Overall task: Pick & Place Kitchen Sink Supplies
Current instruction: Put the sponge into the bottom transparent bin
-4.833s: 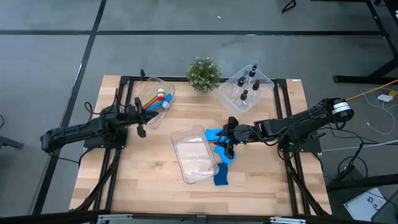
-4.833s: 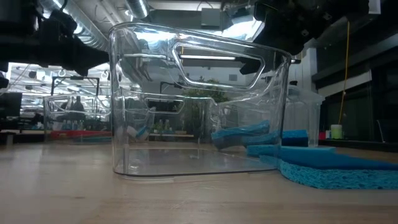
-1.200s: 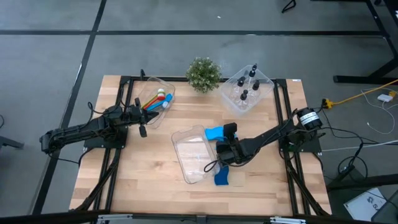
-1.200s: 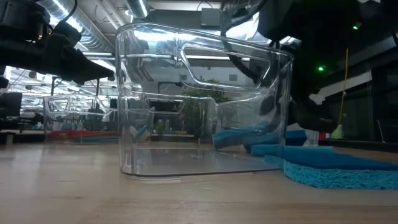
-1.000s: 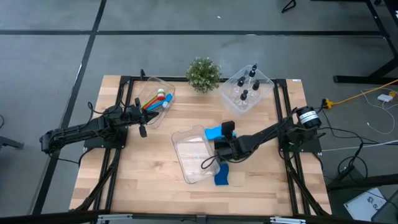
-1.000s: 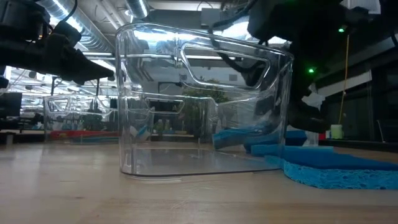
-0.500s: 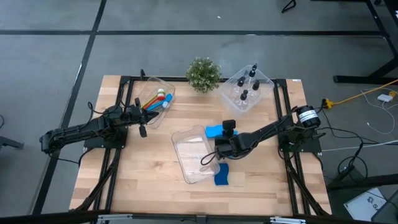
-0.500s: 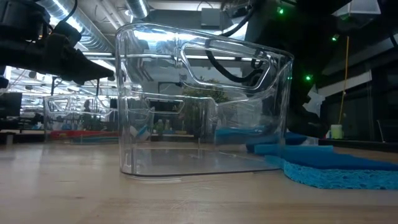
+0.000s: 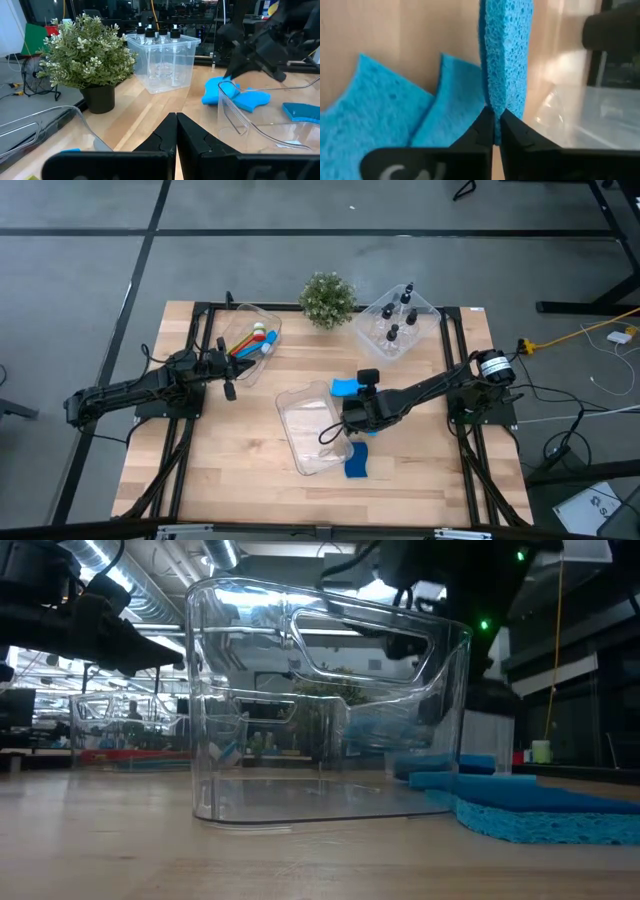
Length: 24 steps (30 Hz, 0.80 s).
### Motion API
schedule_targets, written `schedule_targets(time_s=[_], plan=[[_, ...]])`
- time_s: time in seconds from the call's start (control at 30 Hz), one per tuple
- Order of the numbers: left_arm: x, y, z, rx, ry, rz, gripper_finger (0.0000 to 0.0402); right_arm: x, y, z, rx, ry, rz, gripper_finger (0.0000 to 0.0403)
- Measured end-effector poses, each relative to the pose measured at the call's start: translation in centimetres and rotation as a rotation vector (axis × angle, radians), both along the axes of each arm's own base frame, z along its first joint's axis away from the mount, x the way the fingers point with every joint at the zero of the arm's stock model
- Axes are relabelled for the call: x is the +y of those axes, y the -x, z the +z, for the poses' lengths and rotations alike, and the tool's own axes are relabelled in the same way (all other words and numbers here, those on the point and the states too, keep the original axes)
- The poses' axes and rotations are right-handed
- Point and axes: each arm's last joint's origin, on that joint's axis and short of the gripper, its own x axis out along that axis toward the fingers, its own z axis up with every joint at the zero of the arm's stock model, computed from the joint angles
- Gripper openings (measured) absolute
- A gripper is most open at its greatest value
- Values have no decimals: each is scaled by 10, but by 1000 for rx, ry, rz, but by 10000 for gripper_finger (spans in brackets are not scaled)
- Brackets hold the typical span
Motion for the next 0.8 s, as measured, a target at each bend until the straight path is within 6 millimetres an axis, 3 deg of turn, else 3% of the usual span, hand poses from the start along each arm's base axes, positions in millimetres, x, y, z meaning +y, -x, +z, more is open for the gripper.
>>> schedule_targets(time_s=[0.27, 0.6, 0.8], plan=[[0, 0, 0, 0, 0, 0, 2, 1, 2, 44, 113, 7, -49, 10], [0, 0, 0, 0, 0, 0, 2, 6, 3, 106, 124, -142, -134, 9], [0, 0, 0, 0, 0, 0, 2, 12, 13, 107, 171, -210, -177, 9]])
